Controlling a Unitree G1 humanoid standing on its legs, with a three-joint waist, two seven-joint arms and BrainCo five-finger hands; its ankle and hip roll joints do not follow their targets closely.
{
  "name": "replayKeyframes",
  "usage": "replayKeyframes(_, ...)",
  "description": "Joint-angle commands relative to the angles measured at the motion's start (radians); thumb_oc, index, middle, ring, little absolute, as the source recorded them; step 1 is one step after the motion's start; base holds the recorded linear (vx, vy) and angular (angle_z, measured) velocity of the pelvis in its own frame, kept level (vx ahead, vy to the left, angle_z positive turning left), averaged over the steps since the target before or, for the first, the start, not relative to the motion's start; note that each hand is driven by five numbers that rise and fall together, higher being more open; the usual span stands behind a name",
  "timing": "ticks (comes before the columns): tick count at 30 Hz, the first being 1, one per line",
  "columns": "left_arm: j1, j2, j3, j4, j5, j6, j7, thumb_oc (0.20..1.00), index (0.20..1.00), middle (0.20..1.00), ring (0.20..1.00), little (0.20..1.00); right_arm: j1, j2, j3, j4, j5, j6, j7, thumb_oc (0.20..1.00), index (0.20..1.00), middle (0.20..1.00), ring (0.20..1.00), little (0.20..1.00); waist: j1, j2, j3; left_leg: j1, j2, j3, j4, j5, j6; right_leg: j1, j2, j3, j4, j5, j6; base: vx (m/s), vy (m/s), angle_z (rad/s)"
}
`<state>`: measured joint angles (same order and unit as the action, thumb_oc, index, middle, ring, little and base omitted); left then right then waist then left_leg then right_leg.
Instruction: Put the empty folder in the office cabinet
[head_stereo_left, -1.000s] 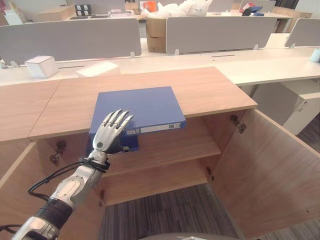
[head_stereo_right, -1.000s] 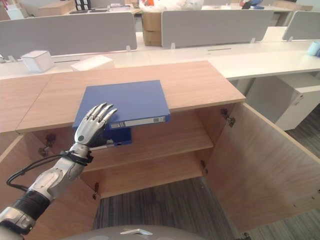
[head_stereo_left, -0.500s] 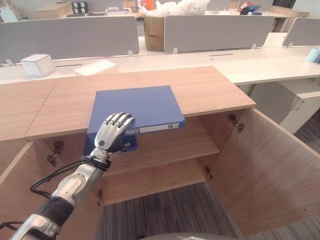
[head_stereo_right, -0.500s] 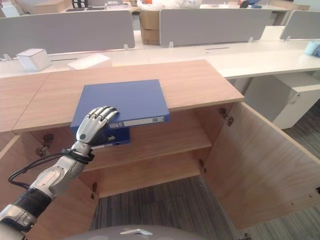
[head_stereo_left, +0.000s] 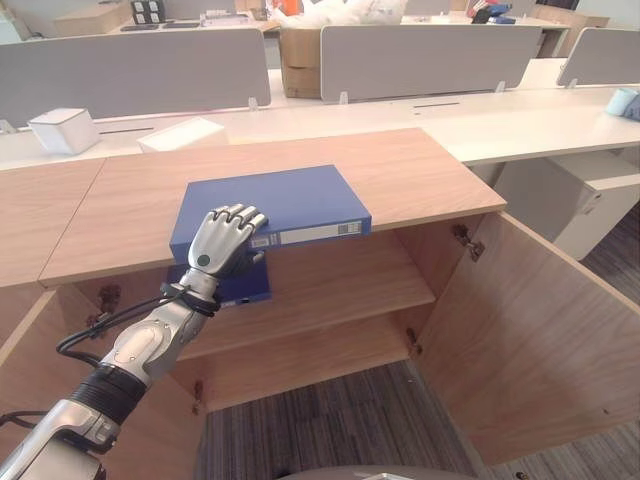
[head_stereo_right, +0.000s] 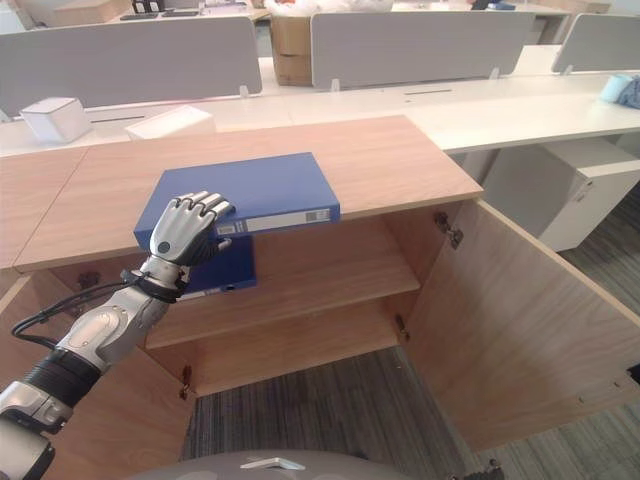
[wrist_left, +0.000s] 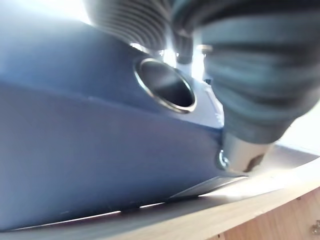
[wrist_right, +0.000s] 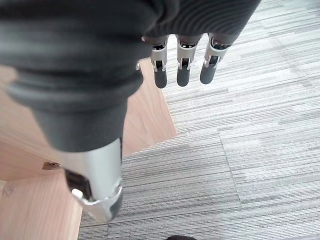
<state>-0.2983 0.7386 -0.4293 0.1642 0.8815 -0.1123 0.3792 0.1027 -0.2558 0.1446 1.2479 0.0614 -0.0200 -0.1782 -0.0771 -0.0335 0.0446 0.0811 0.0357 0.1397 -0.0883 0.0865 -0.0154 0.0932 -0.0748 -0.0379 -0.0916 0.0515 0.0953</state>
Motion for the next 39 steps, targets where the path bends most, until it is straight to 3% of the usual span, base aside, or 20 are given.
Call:
replayKeyframes(1,-0.055,0.024,0.038,0.035,-0.066,-0.002,-0.008,0.2,0.2,0.2,0.2,0.2,-0.074,-0.029,-0.002,0.002,0.039,-0.021,-0.028,1.0,1.0,1.0,1.0,1.0,-0.017,-0.024,0.018,0.062,0.021,0.011,0.001,-0.174,-0.06,-0.005,-0.024,-0.049,0.004,-0.048,0.068,-0.02,0.03,-0.02)
replayKeyframes(8,0.063,-0.135,0.319,-0.198,-0.472,-0.057,0.05,0.2,0.2,0.2,0.2,0.2,-0.106,-0.018,0.001,-0.039,0.042,-0.013,-0.029,1.0,1.0,1.0,1.0,1.0,-0.003,-0.03,0.01,0.074,0.008,0.004,0.001,-0.173,-0.052,0.006,-0.036,-0.048,0.004,-0.039,0.065,-0.01,0.017,-0.02)
replayKeyframes(9,0.075,-0.168,0.343,-0.234,-0.572,-0.081,0.038,0.2,0.2,0.2,0.2,0.2,-0.115,-0.021,0.001,-0.061,0.043,-0.015,-0.027,1.0,1.0,1.0,1.0,1.0,0.0,-0.031,0.008,0.075,0.006,0.004,0.001,-0.172,-0.051,0.006,-0.038,-0.046,0.004,-0.037,0.065,-0.06,0.038,0.0)
replayKeyframes(12,0.128,-0.275,0.403,-0.342,-1.056,-0.163,-0.067,0.2,0.2,0.2,0.2,0.2,-0.152,-0.057,0.007,-0.198,0.06,-0.021,-0.017,1.0,1.0,1.0,1.0,1.0,0.007,-0.022,0.007,0.082,-0.002,0.0,0.001,-0.171,-0.044,0.009,-0.047,-0.04,0.004,-0.03,0.065,-0.01,0.05,-0.02)
replayKeyframes(13,0.13,-0.275,0.406,-0.344,-1.06,-0.162,-0.071,0.2,0.2,0.2,0.2,0.2,-0.15,-0.058,0.008,-0.2,0.06,-0.02,-0.017,1.0,1.0,1.0,1.0,1.0,0.007,-0.021,0.007,0.083,-0.002,0.001,0.001,-0.171,-0.044,0.009,-0.047,-0.04,0.004,-0.03,0.065,-0.01,0.044,-0.03)
replayKeyframes(16,0.193,-0.293,0.427,-0.405,-1.261,-0.169,-0.15,0.2,0.2,0.2,0.2,0.2,-0.178,-0.087,-0.006,-0.313,0.082,-0.032,-0.013,1.0,1.0,1.0,1.0,1.0,0.022,-0.014,0.011,0.082,-0.01,-0.006,0.001,-0.17,-0.038,0.007,-0.053,-0.04,0.004,-0.025,0.067,-0.03,0.043,-0.05)
replayKeyframes(22,0.27,-0.303,0.408,-0.442,-1.424,-0.146,-0.239,0.2,0.2,0.2,0.2,0.2,-0.2,-0.125,-0.032,-0.48,0.137,-0.051,0.001,1.0,1.0,1.0,1.0,1.0,0.037,-0.01,0.015,0.08,-0.02,-0.011,0.001,-0.168,-0.029,0.006,-0.062,-0.042,0.004,-0.019,0.069,-0.02,0.041,-0.02)
replayKeyframes(27,0.331,-0.304,0.367,-0.45,-1.562,-0.111,-0.317,0.2,0.2,0.2,0.2,0.2,-0.223,-0.164,-0.101,-0.688,0.266,-0.088,0.005,1.0,1.0,1.0,1.0,1.0,0.048,-0.012,0.017,0.078,-0.027,-0.015,0.001,-0.166,-0.022,0.005,-0.069,-0.047,0.004,-0.015,0.071,-0.01,0.029,0.02)
replayKeyframes(30,0.348,-0.297,0.342,-0.45,-1.629,-0.091,-0.35,0.2,0.2,0.2,0.2,0.2,-0.249,-0.177,-0.134,-0.799,0.375,-0.111,0.013,1.0,1.0,1.0,1.0,1.0,0.053,-0.017,0.018,0.078,-0.03,-0.017,0.001,-0.167,-0.019,0.004,-0.072,-0.045,0.004,-0.011,0.072,-0.01,0.021,0.02)
replayKeyframes(31,0.355,-0.293,0.312,-0.449,-1.676,-0.072,-0.369,0.2,0.2,0.2,0.2,0.2,-0.281,-0.182,-0.14,-0.855,0.505,-0.126,0.044,1.0,1.0,1.0,1.0,1.0,0.057,-0.022,0.018,0.077,-0.032,-0.019,0.001,-0.167,-0.016,0.001,-0.074,-0.044,0.004,-0.007,0.073,0.0,0.0,0.0)
replayKeyframes(32,0.354,-0.293,0.312,-0.449,-1.677,-0.072,-0.37,0.2,0.2,0.2,0.2,0.2,-0.281,-0.183,-0.14,-0.855,0.508,-0.126,0.045,1.0,1.0,1.0,1.0,1.0,0.058,-0.022,0.018,0.077,-0.032,-0.019,0.001,-0.167,-0.016,0.001,-0.074,-0.044,0.004,-0.007,0.074,0.0,0.0,0.0)
replayKeyframes(34,0.366,-0.278,0.275,-0.453,-1.731,-0.045,-0.403,0.2,0.2,0.2,0.2,0.2,-0.31,-0.191,-0.113,-0.923,0.656,-0.128,0.104,1.0,1.0,1.0,1.0,1.0,0.065,-0.032,0.02,0.075,-0.034,-0.018,0.001,-0.165,-0.014,-0.003,-0.075,-0.042,0.004,-0.003,0.075,0.0,0.0,0.0)
replayKeyframes(39,0.386,-0.263,0.24,-0.472,-1.767,-0.017,-0.432,0.2,0.2,0.2,0.2,0.2,-0.312,-0.187,-0.05,-1.031,0.79,-0.119,0.177,1.0,1.0,1.0,1.0,1.0,0.071,-0.045,0.019,0.074,-0.036,-0.014,0.001,-0.164,-0.013,-0.003,-0.077,-0.04,0.004,-0.001,0.075,0.0,0.0,0.0)
